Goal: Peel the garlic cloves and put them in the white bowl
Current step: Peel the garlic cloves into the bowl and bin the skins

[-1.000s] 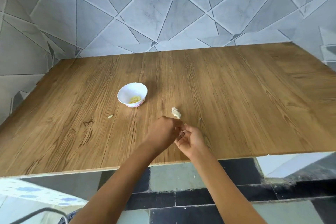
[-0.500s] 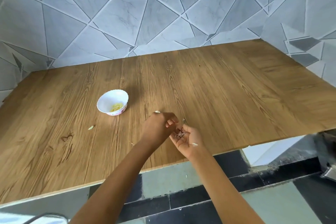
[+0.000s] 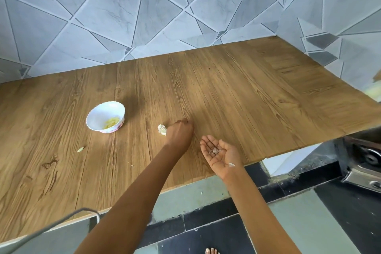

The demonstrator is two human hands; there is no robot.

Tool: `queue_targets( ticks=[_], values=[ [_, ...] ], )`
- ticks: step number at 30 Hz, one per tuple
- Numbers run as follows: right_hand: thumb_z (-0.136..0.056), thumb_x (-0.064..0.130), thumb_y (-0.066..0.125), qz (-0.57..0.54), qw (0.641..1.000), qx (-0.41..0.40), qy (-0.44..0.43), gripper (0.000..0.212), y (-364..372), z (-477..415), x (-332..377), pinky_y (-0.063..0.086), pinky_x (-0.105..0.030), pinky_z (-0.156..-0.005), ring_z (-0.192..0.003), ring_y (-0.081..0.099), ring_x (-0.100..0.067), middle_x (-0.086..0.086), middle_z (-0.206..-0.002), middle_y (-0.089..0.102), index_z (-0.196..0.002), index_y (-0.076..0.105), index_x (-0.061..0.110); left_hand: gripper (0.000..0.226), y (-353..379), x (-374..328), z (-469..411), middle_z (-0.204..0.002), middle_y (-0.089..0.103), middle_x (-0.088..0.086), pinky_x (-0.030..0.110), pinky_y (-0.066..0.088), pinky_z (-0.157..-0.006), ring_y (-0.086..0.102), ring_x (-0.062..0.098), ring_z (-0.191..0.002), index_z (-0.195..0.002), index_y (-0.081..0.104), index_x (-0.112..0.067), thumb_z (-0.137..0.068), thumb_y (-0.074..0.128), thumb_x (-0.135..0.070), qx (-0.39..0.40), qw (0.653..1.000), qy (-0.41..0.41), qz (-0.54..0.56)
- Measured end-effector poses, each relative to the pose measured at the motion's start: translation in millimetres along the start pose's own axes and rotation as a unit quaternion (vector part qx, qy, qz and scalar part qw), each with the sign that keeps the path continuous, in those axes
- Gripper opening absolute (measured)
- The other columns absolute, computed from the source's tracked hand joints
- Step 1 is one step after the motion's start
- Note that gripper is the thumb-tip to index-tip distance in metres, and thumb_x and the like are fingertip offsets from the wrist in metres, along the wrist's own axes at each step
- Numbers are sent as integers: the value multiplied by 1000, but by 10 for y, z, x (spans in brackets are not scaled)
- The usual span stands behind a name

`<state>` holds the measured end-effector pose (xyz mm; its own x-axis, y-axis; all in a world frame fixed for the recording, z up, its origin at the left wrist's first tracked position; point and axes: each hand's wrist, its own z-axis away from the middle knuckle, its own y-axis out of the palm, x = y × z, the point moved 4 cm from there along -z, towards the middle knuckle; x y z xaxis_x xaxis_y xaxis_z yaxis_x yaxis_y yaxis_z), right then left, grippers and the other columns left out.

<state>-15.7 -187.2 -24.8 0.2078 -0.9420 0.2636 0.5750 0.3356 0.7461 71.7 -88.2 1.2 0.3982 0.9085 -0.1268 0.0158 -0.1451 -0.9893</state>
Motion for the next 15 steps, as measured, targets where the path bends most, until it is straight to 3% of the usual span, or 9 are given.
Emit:
queue_targets(
  ticks=[3, 6, 8, 10, 12, 15],
  values=[
    [-102, 14, 32, 7, 1000, 2, 9, 35, 65, -10, -34, 44, -40, -92, -90, 60, -31, -22, -96, 63, -98, 58, -10, 17, -36, 85, 58, -99, 61, 12, 33, 46, -66, 60, 27, -88, -101, 57, -4, -97, 42, -10, -1, 996, -16, 84],
    [-102, 14, 32, 5, 1000, 8, 21, 36, 114, -41, -87, 49, -40, -86, -89, 60, -31, -23, -92, 64, -97, 58, -10, 14, -165, 97, 203, -90, 63, 13, 34, 48, -70, 60, 27, -81, -93, 61, 1, -93, 48, -2, -20, 974, 43, 220],
    [-102, 15, 32, 4, 1000, 11, 27, 36, 154, -66, -131, 55, -38, -74, -83, 61, -29, -20, -80, 67, -95, 59, -9, 16, -236, 48, 326, -89, 65, 8, 29, 47, -71, 60, 20, -80, -95, 66, -1, -91, 51, -1, -5, 966, 95, 242],
    [-101, 15, 34, 10, 1000, 8, 27, 35, 183, -96, -182, 53, -33, -72, -74, 59, -25, -17, -69, 66, -93, 59, -7, 18, -233, 33, 408, -92, 64, 5, 26, 47, -71, 58, 15, -80, -98, 71, -9, -89, 57, -4, 16, 966, 115, 229],
    [-101, 15, 34, 19, 999, 10, 29, 34, 209, -122, -245, 48, -30, -75, -71, 58, -23, -15, -65, 65, -92, 59, -6, 19, -225, 73, 462, -92, 62, 1, 26, 47, -69, 55, 10, -77, -96, 74, -18, -85, 63, -6, 5, 968, 92, 232],
    [-101, 16, 34, 38, 998, 24, 38, 36, 251, -141, -332, 55, -30, -72, -72, 64, -26, -18, -73, 68, -94, 61, -6, 15, -254, 165, 514, -86, 60, -6, 26, 47, -62, 50, 6, -67, -86, 75, -21, -79, 68, -10, -33, 968, 29, 245]
  ],
)
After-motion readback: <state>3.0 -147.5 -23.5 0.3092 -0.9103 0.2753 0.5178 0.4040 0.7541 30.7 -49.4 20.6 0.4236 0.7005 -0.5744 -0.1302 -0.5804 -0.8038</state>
